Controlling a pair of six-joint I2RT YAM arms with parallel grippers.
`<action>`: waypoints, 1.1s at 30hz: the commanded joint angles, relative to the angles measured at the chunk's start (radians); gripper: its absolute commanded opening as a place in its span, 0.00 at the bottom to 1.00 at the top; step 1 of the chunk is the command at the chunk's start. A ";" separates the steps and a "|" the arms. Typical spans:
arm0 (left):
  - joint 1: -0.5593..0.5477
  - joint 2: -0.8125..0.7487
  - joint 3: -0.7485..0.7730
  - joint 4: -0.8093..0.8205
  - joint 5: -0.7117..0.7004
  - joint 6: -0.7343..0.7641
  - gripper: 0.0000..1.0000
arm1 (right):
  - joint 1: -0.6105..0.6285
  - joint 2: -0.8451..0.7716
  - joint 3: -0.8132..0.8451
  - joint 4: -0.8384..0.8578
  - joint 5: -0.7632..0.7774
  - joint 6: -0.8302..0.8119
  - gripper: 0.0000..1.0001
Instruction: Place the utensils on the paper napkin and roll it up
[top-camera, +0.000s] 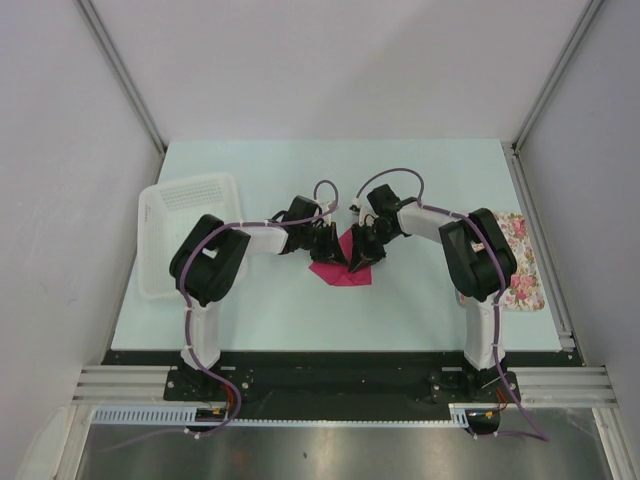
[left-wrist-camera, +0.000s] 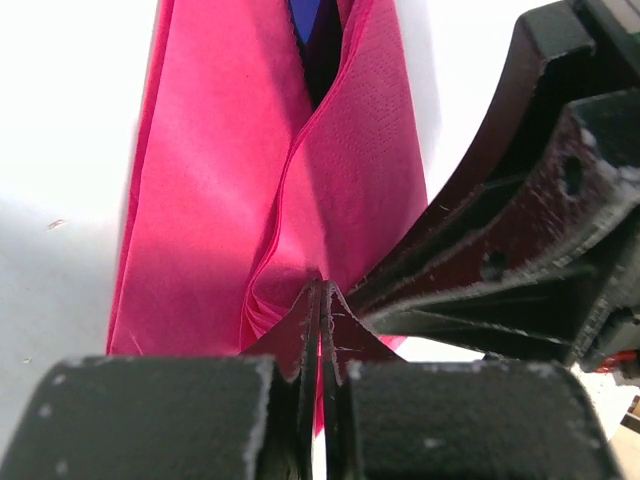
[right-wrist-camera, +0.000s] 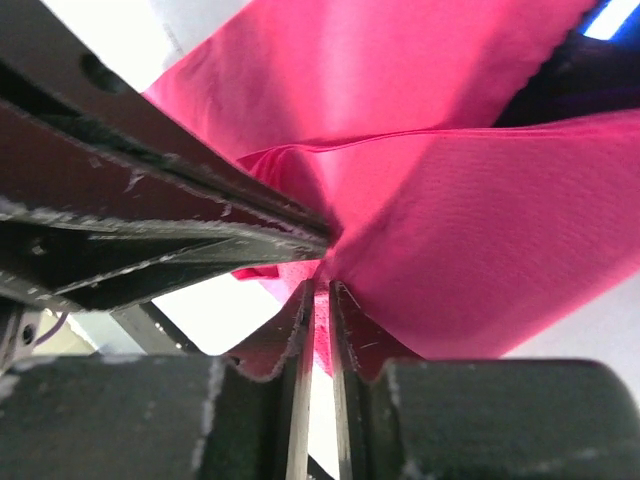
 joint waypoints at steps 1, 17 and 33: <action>0.019 0.029 0.010 -0.049 -0.057 0.026 0.00 | -0.001 -0.062 0.040 -0.028 -0.055 -0.019 0.16; 0.019 0.029 0.008 -0.046 -0.061 0.023 0.00 | 0.021 -0.013 0.013 -0.087 0.104 -0.053 0.08; 0.023 0.008 0.014 -0.021 -0.048 0.030 0.00 | 0.031 0.060 -0.012 -0.087 0.247 -0.117 0.04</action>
